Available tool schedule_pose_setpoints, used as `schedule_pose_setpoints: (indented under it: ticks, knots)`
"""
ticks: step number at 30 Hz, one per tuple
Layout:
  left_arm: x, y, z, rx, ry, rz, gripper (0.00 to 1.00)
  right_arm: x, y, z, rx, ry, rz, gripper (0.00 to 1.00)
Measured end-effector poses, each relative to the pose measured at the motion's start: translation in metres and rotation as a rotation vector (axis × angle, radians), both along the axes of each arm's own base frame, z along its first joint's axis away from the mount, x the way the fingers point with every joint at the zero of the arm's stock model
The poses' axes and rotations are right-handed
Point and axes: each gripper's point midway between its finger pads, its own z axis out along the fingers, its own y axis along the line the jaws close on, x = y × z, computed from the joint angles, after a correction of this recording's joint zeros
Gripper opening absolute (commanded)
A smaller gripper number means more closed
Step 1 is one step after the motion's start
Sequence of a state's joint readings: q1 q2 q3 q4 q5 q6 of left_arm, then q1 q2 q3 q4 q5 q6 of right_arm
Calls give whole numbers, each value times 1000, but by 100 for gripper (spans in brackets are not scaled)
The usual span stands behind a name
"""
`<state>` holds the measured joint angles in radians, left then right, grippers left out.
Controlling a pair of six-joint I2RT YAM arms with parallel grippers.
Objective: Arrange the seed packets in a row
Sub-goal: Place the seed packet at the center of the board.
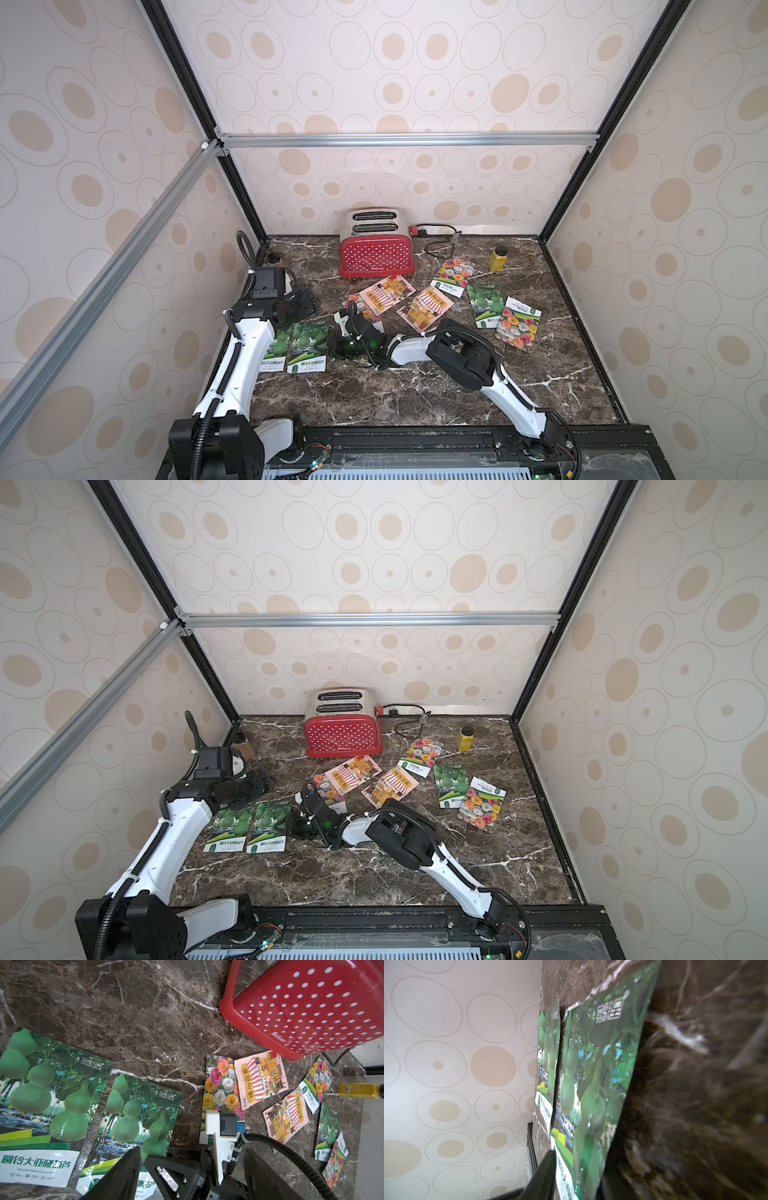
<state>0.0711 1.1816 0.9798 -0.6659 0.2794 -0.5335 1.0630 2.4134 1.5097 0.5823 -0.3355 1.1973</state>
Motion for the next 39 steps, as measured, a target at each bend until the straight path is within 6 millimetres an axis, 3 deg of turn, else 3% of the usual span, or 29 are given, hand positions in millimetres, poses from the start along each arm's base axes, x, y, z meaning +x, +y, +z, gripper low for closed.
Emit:
schedule_pose_setpoints:
  ticks: [7, 11, 25, 34, 39]
  knots:
    - [-1, -1, -3, -4, 7, -2, 79, 4, -6, 3, -89, -29, -15, 46]
    - [-1, -1, -3, -6, 6, -4, 79, 4, -7, 5, -147, -43, -28, 56]
    - [-1, -2, -2, -10, 3, -7, 79, -2, -16, 6, -430, -136, -72, 61]
    - [-1, -2, -4, -9, -3, -7, 79, 2, -35, 2, -561, -196, -81, 61]
    - [-1, -3, -9, -13, -3, -8, 78, -9, -80, 10, -652, -266, -55, 61]
